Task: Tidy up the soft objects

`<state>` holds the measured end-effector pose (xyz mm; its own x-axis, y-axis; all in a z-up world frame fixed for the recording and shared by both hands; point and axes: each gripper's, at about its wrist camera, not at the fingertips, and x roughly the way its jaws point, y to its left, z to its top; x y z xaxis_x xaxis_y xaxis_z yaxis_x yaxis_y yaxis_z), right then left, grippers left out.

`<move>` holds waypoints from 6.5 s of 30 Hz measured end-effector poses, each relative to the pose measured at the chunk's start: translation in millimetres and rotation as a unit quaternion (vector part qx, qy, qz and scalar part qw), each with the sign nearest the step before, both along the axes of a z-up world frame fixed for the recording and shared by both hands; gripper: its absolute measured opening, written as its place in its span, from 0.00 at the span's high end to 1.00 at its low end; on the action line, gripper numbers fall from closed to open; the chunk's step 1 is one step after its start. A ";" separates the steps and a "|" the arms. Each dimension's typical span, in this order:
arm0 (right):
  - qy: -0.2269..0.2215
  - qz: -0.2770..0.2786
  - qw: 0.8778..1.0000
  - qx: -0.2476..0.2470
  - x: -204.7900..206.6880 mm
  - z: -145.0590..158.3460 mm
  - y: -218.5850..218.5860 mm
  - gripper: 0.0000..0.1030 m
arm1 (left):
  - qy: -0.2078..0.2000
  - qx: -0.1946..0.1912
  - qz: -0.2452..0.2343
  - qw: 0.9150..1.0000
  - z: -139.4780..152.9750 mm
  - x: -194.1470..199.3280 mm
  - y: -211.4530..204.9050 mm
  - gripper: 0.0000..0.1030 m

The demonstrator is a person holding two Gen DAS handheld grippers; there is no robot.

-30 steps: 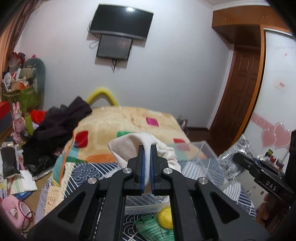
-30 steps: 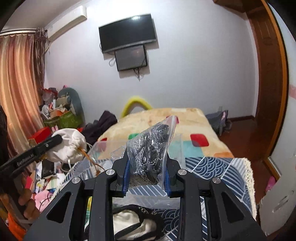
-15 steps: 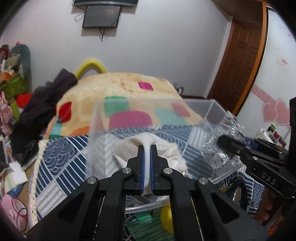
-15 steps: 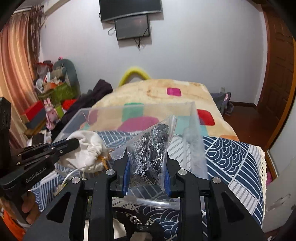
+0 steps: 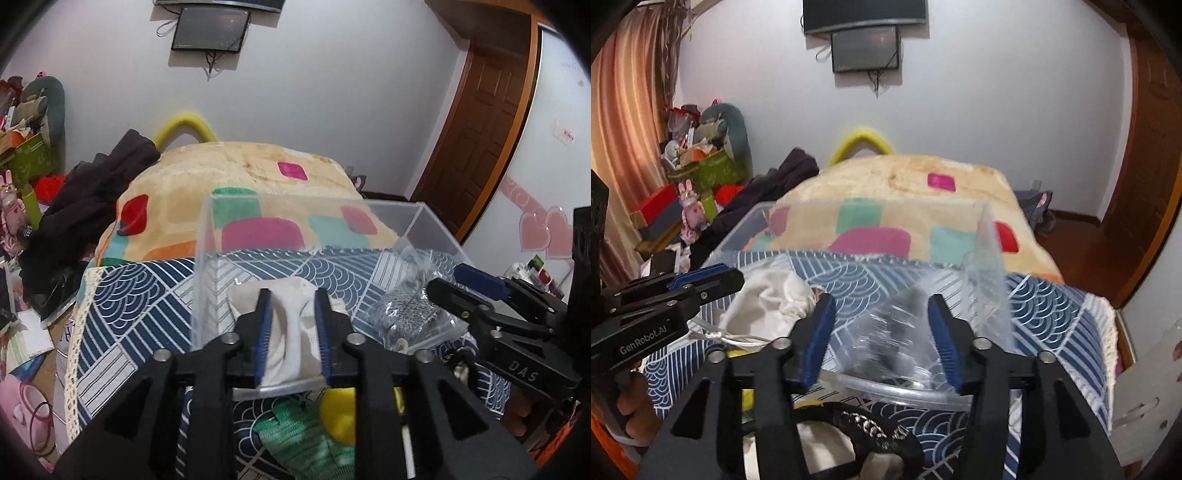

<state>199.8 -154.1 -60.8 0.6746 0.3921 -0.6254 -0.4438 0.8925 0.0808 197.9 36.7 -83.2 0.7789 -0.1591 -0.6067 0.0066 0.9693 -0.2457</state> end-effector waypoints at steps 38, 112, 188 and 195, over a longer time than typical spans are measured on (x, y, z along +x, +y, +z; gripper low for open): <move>0.024 -0.010 0.999 0.037 -50.0 -34.1 -14.0 0.14 | 0.004 0.051 -0.018 0.999 -24.1 -65.0 -36.7 0.19; -0.090 -0.055 0.993 0.056 -6.1 33.4 -5.3 0.85 | -0.068 0.062 0.021 0.996 21.4 -26.4 -3.8 0.70; 0.077 0.045 0.993 0.072 -90.6 -44.4 -1.6 0.13 | 0.019 0.080 -0.011 0.997 -33.6 -111.9 -18.1 0.19; 0.017 -0.024 0.998 0.047 -88.6 -29.0 -34.8 0.13 | 0.048 0.074 -0.048 0.995 -49.6 -87.2 -48.4 0.19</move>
<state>111.1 -188.9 -89.8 0.6728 0.4184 -0.6102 -0.3968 0.9001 0.1797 110.7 -11.7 -132.8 0.7012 -0.1338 -0.7003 0.0845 0.9909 -0.1046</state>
